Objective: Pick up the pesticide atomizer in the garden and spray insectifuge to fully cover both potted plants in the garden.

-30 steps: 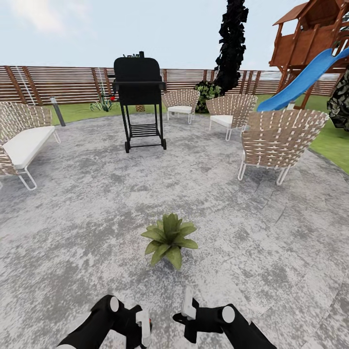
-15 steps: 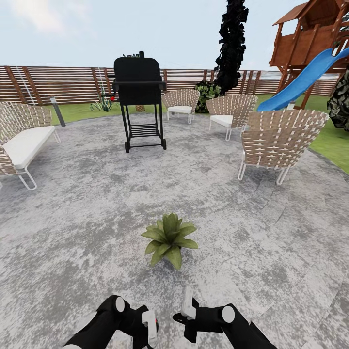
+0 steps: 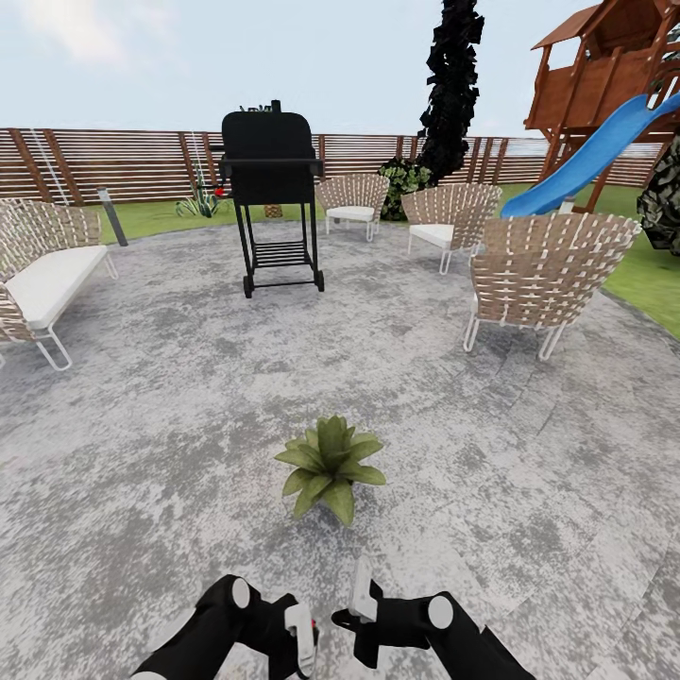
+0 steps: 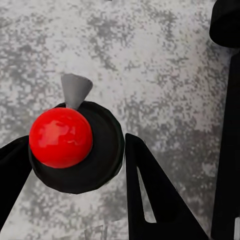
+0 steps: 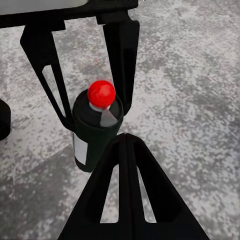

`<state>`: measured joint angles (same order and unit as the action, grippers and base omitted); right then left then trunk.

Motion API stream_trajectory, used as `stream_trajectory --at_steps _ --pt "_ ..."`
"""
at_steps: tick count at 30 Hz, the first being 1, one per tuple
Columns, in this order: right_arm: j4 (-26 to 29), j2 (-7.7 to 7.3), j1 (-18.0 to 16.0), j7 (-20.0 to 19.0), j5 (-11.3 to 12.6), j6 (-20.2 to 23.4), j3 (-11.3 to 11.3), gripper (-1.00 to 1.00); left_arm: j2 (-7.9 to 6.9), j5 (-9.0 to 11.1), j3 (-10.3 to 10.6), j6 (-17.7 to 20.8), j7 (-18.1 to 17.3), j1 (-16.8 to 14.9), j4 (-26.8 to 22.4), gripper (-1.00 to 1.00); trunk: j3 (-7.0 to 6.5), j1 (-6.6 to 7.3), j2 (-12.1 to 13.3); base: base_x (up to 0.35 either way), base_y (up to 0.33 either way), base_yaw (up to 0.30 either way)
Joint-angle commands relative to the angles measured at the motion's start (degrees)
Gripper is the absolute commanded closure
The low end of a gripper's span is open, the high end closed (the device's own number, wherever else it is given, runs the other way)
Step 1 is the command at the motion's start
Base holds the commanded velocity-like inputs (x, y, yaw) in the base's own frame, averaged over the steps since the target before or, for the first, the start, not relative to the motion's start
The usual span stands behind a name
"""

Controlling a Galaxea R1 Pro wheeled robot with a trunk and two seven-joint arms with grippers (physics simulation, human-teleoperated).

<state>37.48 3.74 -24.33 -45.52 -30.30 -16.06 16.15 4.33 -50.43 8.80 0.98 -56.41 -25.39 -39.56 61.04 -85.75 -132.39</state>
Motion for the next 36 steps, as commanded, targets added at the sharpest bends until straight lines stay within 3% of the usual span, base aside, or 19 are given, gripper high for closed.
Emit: stream_trajectory --at_steps 1,36 --pt "0.1 0.02 0.0 0.0 -0.6 -0.3 -0.1 1.00 0.06 -0.2 0.0 0.1 -0.2 0.0 -0.1 1.00 0.05 0.01 0.0 0.000 0.000 0.000" --pt "0.1 0.04 0.0 0.0 -0.6 -0.3 -0.1 1.00 2.33 1.6 -0.2 -0.6 -0.3 0.1 -0.1 1.00 0.05 0.01 0.0 0.000 0.000 0.000"
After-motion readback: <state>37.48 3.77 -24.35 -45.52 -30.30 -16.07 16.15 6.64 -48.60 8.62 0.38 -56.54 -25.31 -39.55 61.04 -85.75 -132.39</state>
